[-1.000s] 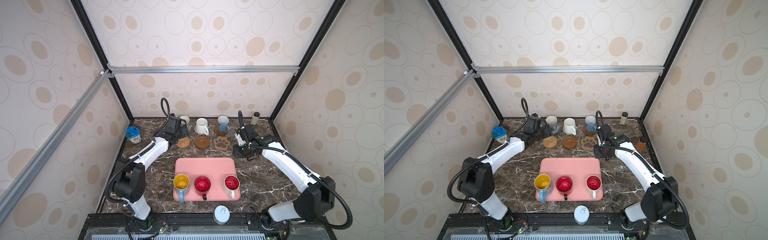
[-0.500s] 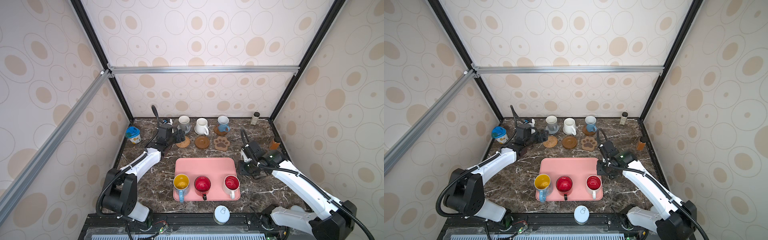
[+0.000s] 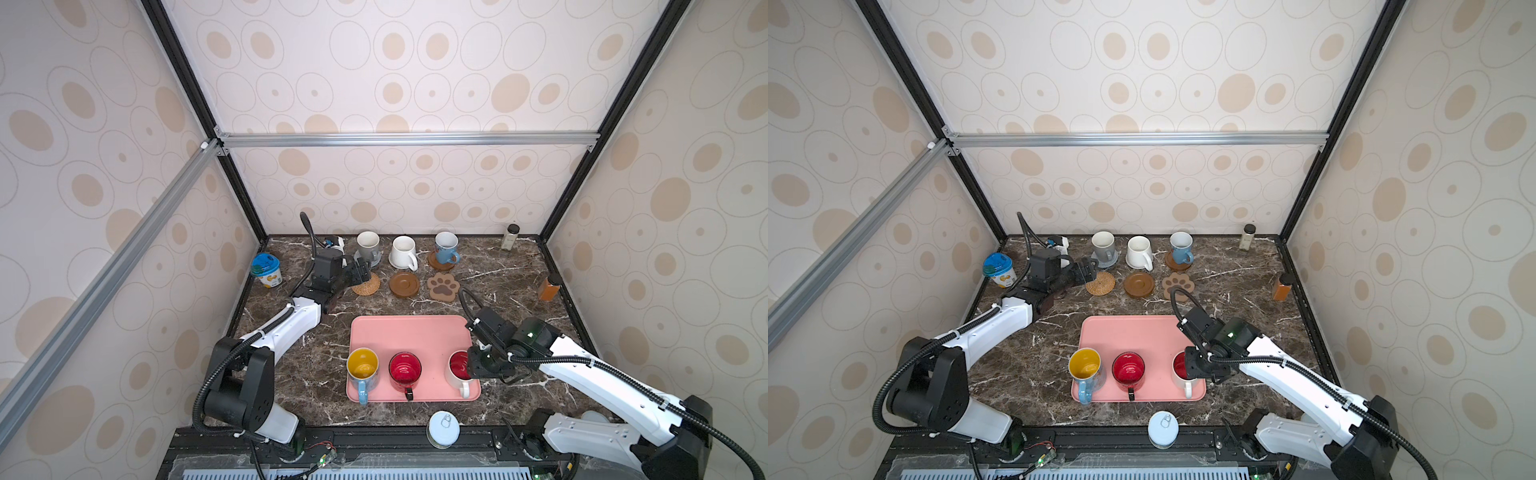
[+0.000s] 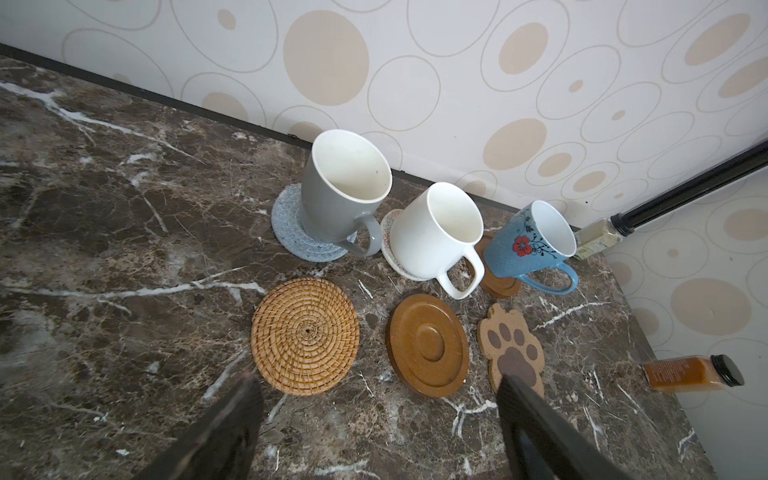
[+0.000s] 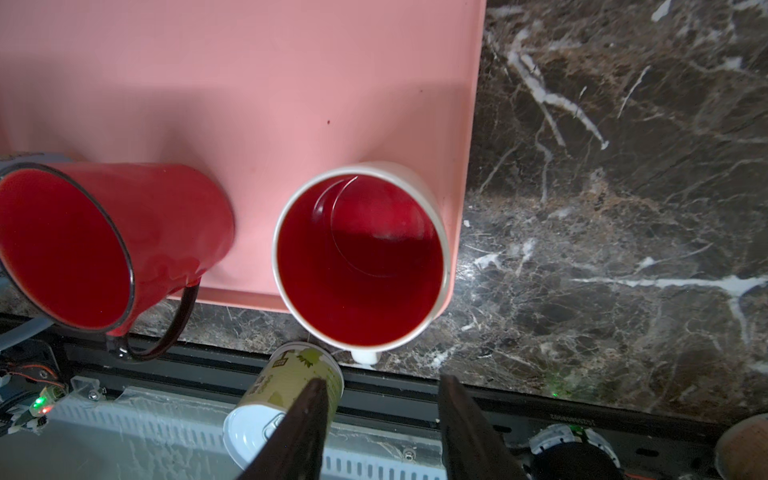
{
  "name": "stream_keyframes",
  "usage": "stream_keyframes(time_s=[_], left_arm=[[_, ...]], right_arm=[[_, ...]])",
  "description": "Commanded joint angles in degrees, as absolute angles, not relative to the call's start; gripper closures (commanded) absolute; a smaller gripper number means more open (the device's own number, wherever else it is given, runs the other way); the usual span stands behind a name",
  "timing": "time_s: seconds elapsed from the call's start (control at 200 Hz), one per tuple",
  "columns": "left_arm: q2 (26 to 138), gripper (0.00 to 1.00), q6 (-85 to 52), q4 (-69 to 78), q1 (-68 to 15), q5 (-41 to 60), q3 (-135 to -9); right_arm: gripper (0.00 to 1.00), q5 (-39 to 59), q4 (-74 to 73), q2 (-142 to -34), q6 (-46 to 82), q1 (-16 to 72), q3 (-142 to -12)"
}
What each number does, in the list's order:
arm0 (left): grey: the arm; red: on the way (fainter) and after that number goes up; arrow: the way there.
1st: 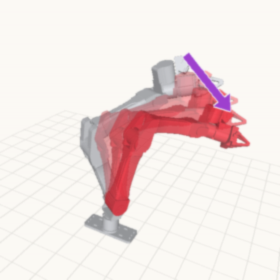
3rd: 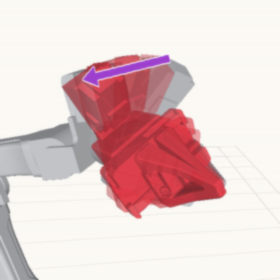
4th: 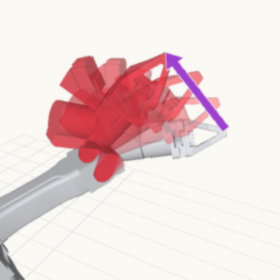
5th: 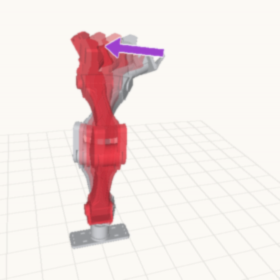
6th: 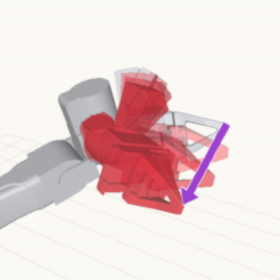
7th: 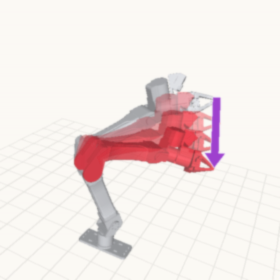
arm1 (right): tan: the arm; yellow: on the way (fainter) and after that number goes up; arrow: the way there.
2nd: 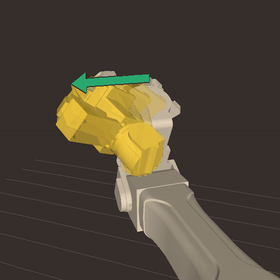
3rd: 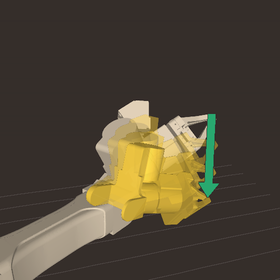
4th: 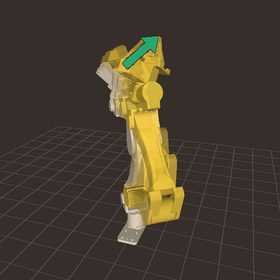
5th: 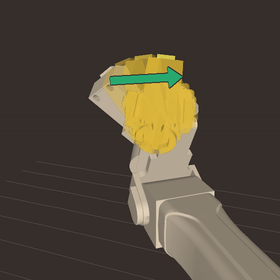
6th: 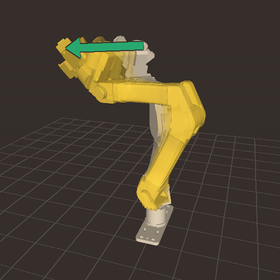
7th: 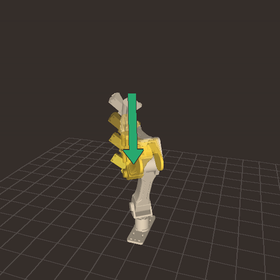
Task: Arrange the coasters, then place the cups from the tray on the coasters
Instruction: 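Lower right gripper into the red-lined white mug and grip its rim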
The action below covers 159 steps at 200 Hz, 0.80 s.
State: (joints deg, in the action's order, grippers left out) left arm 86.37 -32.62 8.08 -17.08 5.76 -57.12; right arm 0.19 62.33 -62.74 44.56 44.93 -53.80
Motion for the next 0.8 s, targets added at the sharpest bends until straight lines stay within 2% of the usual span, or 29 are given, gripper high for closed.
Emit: stream_keyframes(time_s=[0.0,0.43,0.79], left_arm=[[86.3,0.11,-33.7,9.4,-16.4,6.3,-56.9],[85.6,0.11,-33.8,7.8,-16.1,6.4,-56.7],[84.7,0.12,-33.7,6.5,-16.0,6.6,-56.6]], right_arm=[[0.53,-0.3,62.1,-62.1,49.1,47.2,-52.3],[0.55,-0.2,56.5,-64.9,52.0,51.2,-47.8],[0.58,-3.8,53.3,-67.6,54.4,54.1,-45.4]])
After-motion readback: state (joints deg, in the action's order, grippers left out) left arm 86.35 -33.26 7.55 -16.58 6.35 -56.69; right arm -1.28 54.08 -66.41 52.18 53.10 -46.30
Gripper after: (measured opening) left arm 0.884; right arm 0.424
